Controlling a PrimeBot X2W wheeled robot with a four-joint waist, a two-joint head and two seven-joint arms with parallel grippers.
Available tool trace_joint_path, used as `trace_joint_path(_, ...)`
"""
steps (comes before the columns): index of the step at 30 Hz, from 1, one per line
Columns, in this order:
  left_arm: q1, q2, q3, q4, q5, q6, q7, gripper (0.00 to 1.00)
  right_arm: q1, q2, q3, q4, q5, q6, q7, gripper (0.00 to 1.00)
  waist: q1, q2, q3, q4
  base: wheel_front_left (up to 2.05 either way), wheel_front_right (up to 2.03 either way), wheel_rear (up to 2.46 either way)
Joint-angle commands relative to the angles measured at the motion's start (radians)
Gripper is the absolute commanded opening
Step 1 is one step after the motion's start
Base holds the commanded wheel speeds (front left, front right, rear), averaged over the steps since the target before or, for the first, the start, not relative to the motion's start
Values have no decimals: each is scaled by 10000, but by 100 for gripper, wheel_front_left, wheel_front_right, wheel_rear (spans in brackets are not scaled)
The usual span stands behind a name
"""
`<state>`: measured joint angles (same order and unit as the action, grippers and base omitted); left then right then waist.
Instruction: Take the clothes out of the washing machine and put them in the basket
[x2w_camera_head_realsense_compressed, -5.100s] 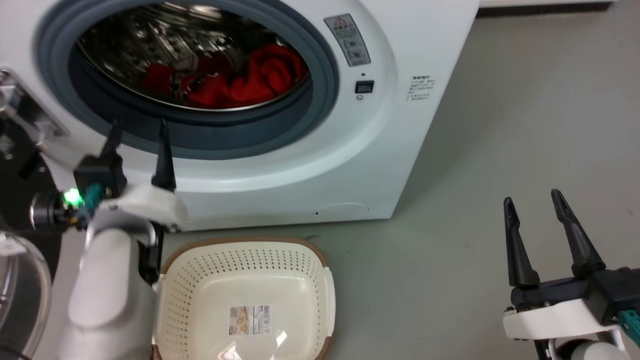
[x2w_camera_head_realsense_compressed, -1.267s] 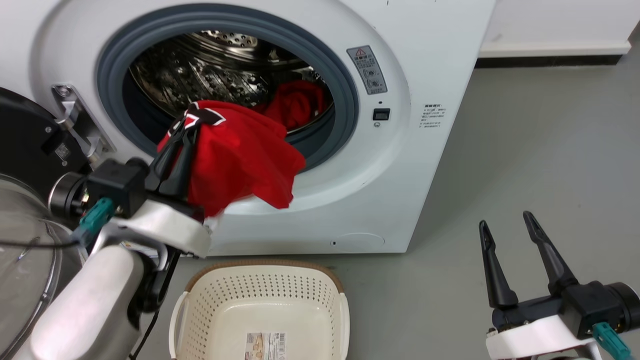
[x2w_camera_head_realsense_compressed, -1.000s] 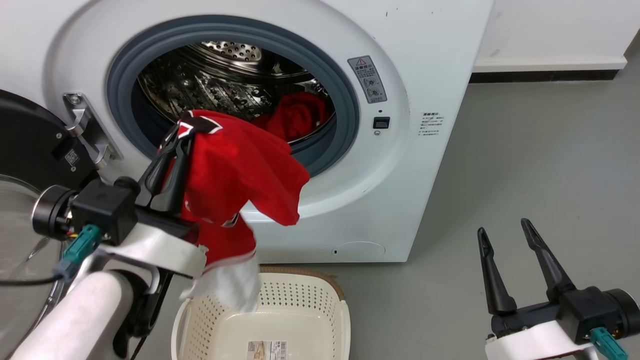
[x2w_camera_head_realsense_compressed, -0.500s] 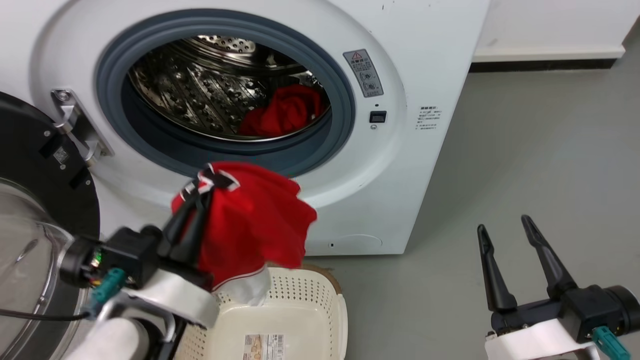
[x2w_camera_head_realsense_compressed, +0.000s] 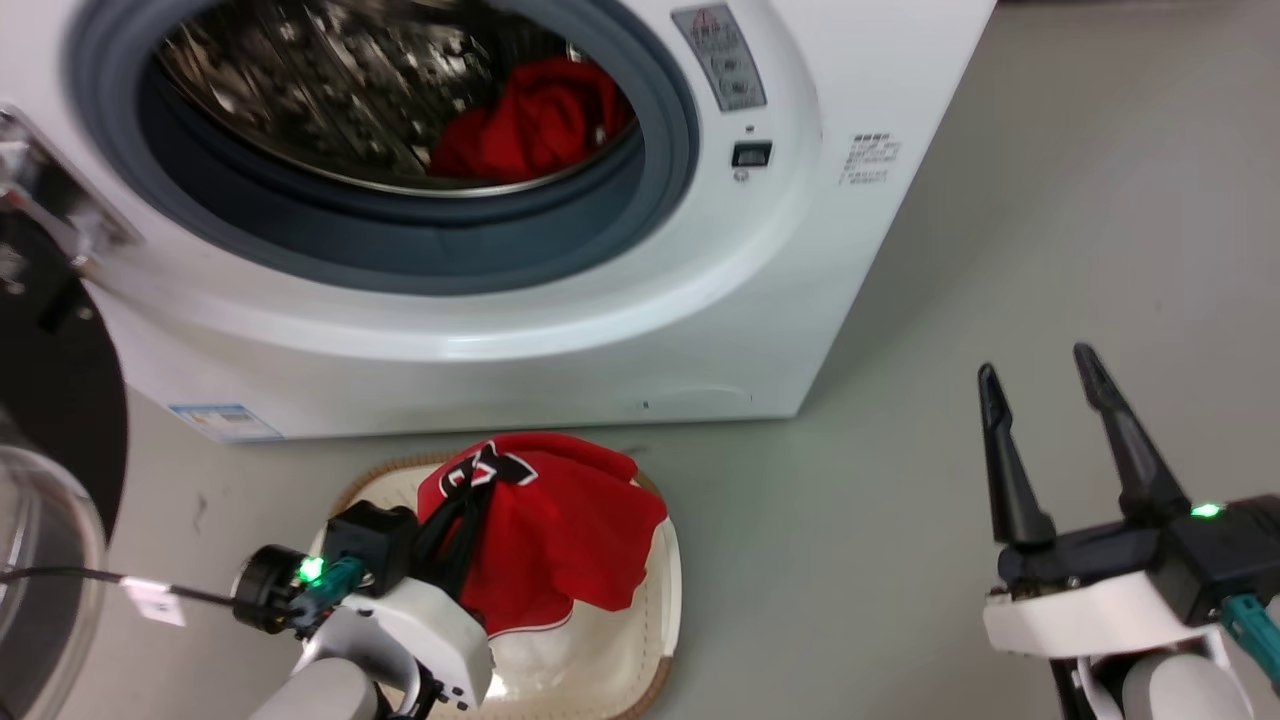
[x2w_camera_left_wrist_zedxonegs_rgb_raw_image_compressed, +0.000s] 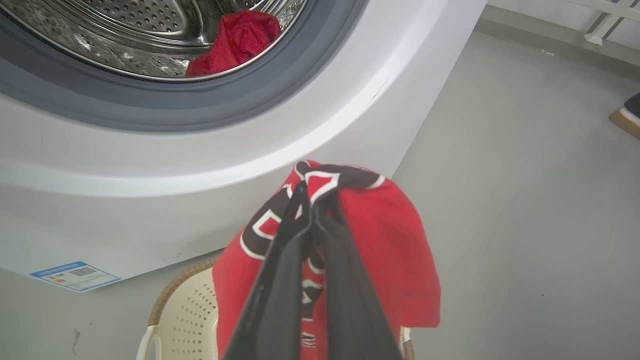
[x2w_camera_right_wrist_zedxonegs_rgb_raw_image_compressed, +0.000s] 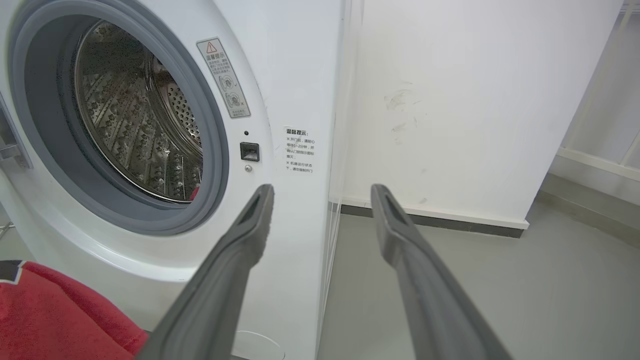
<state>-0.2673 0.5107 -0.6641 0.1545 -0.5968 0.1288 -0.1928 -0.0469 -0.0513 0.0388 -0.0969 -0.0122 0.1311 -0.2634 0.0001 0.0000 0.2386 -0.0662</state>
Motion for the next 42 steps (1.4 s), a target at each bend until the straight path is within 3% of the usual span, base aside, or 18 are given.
trace_joint_path(1,-275,-249,-80,658,-69,-230,-108,0,-244,19,-62,-61,-60,-7,-21,100,-1,0,687,-137,0,0,0)
trace_joint_path(10,-1866,-1418,-204,5086,-71,-1271,-559,0,-1088,22,-68,-248,170,-7,-21,100,-1,0,2350,-764,0,0,0)
trace_joint_path(17,-3524,-2158,-441,7938,180,-1819,-568,0,-1683,22,-226,-454,365,-8,-21,100,-1,0,3621,-1010,0,0,0)
trace_joint_path(28,-5101,-2992,-1165,10809,657,-2062,259,0,-2175,21,-236,-484,549,-8,-21,100,-1,0,4597,-989,0,0,0)
trace_joint_path(29,-5157,-3048,-1196,10911,654,-2057,346,6,-2193,21,-245,-470,550,-7,-21,100,-1,0,4607,-983,0,0,0)
trace_joint_path(30,-5157,-3089,-1218,11001,635,-2088,515,35,-2207,21,-252,-444,542,-8,-21,100,-1,0,4595,-976,0,0,0)
trace_joint_path(31,-5148,-3120,-1246,11060,630,-2107,601,100,-2209,21,-249,-409,523,-8,-21,100,-1,0,4551,-969,0,0,0)
trace_joint_path(42,-4349,-3538,-1059,11156,230,-2230,-470,100,-1686,19,-181,-158,306,-8,-21,100,-1,0,2958,-603,0,0,0)
